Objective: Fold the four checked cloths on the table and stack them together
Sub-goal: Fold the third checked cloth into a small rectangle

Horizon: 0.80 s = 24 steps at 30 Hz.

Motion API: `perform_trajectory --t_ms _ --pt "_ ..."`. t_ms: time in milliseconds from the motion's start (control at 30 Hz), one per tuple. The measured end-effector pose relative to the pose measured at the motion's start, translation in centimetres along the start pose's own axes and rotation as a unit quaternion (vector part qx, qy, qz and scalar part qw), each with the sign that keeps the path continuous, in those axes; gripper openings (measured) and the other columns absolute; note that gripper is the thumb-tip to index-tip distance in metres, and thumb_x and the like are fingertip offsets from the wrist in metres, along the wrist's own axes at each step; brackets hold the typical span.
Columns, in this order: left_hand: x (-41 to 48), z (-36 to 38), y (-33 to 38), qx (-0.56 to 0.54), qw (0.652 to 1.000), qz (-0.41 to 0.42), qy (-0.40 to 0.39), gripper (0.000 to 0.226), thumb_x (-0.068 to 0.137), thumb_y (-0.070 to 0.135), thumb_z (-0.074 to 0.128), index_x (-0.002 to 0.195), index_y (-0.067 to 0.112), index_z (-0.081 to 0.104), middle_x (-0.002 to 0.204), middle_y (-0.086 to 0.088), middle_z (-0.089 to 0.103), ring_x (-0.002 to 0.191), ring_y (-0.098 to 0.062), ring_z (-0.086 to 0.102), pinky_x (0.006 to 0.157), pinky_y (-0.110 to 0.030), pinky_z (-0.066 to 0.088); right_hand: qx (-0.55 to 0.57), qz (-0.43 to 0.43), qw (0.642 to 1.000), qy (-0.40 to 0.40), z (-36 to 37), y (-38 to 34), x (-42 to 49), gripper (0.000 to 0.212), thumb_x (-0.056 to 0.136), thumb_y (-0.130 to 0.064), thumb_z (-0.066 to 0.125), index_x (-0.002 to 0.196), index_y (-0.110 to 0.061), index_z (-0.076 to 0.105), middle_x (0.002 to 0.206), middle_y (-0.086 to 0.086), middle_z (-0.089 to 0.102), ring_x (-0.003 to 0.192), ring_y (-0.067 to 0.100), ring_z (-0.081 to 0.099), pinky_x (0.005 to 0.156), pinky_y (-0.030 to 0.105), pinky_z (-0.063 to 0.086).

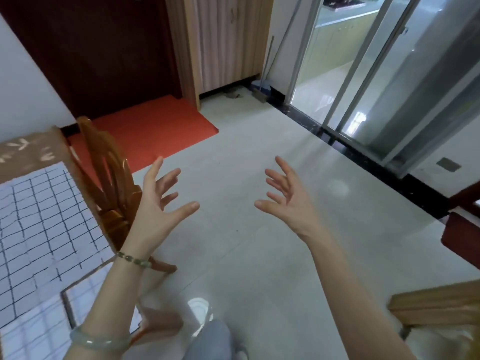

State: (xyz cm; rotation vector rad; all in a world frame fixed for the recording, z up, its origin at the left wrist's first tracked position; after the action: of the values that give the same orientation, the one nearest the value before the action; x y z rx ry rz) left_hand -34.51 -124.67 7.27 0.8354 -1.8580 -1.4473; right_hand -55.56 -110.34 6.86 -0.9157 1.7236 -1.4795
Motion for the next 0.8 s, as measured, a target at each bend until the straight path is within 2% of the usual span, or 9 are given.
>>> perform_trajectory --t_ms 133,400,500,700,800 --pt "2.3 -0.3 -0.6 0.006 0.999 -0.004 0.042 0.098 0.067 0.031 0.076 0.146 0.04 0.019 0.144 0.005 0.042 0.133 -0.004 0.039 0.11 -0.038 0.037 -0.013 -0.009 0.998 -0.053 0.8 0.1 4.6 0.094 0.075 -0.005 0.079 0.145 -0.038 0.026 0.141 -0.002 0.045 0.129 0.007 0.044 0.107 0.034 0.04" --pt "12.4 -1.7 -3.4 -0.003 0.995 -0.018 0.102 0.094 0.068 0.029 0.076 0.14 0.047 0.019 0.141 0.01 0.04 0.128 0.001 0.041 0.098 -0.02 0.041 -0.03 -0.03 0.992 -0.116 2.4 -0.1 17.9 0.093 0.076 -0.007 0.078 0.144 -0.041 0.026 0.14 -0.006 0.046 0.128 0.004 0.045 0.107 0.032 0.042" --pt "17.2 -2.9 -4.3 0.001 0.992 -0.021 0.127 0.095 0.069 0.029 0.077 0.141 0.047 0.018 0.139 0.014 0.04 0.124 0.009 0.042 0.091 -0.011 0.041 -0.033 -0.036 0.99 -0.131 3.4 -0.9 23.8 0.091 0.076 -0.008 0.079 0.142 -0.043 0.027 0.139 -0.007 0.047 0.128 0.004 0.045 0.106 0.033 0.042" --pt "26.1 -6.9 -5.2 -0.007 0.983 -0.017 0.182 0.096 0.068 0.031 0.078 0.143 0.047 0.02 0.137 0.022 0.041 0.127 0.007 0.041 0.098 -0.019 0.04 -0.046 -0.044 0.981 -0.183 7.1 -2.9 34.9 0.093 0.076 -0.007 0.079 0.146 -0.039 0.026 0.139 -0.009 0.047 0.128 0.001 0.045 0.104 0.028 0.042" --pt "30.1 -8.5 -5.4 -0.004 0.98 -0.022 0.197 0.093 0.068 0.031 0.076 0.14 0.05 0.02 0.139 0.017 0.041 0.128 0.006 0.041 0.099 -0.019 0.04 -0.045 -0.045 0.978 -0.2 8.8 -3.6 40.1 0.093 0.076 -0.007 0.078 0.146 -0.037 0.025 0.138 -0.009 0.047 0.128 0.003 0.045 0.105 0.03 0.042"
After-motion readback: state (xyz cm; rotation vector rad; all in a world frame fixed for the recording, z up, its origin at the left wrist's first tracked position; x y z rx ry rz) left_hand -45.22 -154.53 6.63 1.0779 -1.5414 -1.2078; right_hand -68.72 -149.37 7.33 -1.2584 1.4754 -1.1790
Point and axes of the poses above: each hand's wrist, its own x-axis towards the middle knuckle, its own z-axis out of the palm, y = z × x, the point moved 7 cm from there along x, towards the middle knuckle
